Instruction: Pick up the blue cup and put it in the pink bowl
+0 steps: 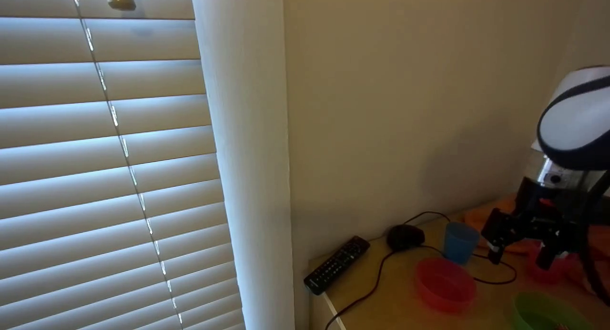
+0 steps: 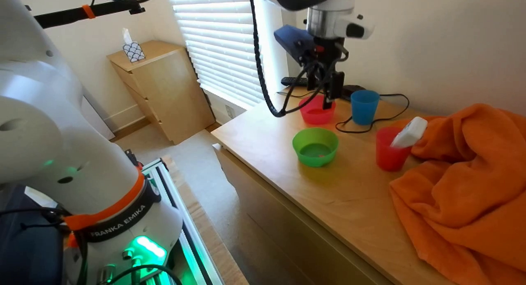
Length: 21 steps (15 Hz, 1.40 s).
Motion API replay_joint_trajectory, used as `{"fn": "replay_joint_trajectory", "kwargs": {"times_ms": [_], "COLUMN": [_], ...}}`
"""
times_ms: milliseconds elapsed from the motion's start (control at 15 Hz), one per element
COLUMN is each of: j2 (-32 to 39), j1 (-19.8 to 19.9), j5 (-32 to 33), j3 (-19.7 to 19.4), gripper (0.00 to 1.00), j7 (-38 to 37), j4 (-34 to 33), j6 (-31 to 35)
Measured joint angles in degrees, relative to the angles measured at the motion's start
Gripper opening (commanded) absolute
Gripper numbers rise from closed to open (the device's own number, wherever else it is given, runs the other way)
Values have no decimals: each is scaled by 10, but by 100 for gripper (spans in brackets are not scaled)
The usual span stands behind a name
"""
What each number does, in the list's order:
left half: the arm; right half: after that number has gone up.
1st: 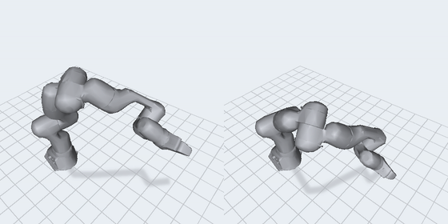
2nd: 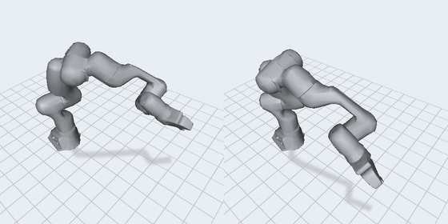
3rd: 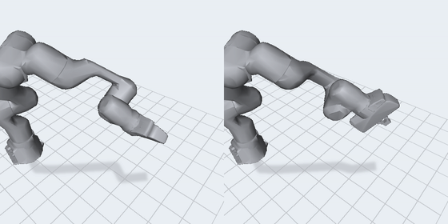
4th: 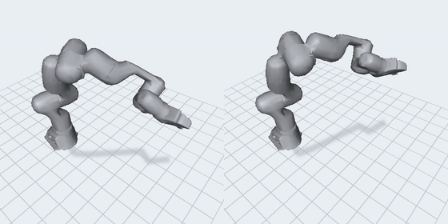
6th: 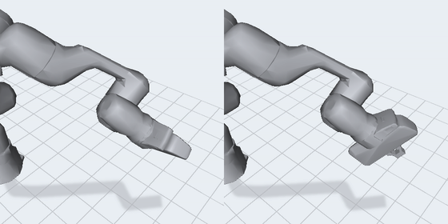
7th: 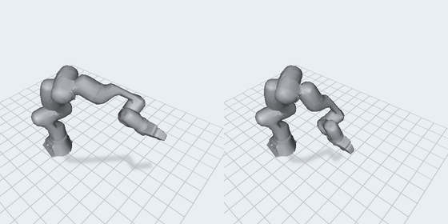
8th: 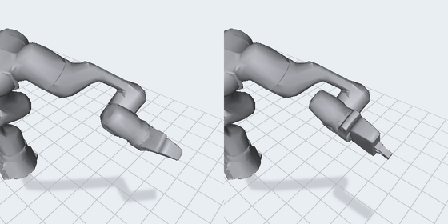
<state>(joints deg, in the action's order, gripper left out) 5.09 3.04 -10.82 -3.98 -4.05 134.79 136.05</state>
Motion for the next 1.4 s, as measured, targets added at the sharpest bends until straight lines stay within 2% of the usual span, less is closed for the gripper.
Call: {"fn": "replay_joint_trajectory", "kwargs": {"times_ms": [133, 400, 667, 933, 1067, 1133, 1400], "j2": [26, 18, 42, 103, 133, 146, 199], "j1": [1, 1, 14, 22, 21, 21, 15], "j5": [0, -3, -18, -17, -20, -23, -29], "j3": [0, 1, -11, -29, -28, -26, -20], "gripper": [100, 100, 100, 99, 87, 70, 37], "j7": [0, -11, -74, -156, -179, -182, -190], "j4": [-8, -13, -42, -100, -125, -137, -181], "j6": [8, 29, 96, 100, 100, 100, 106]}}
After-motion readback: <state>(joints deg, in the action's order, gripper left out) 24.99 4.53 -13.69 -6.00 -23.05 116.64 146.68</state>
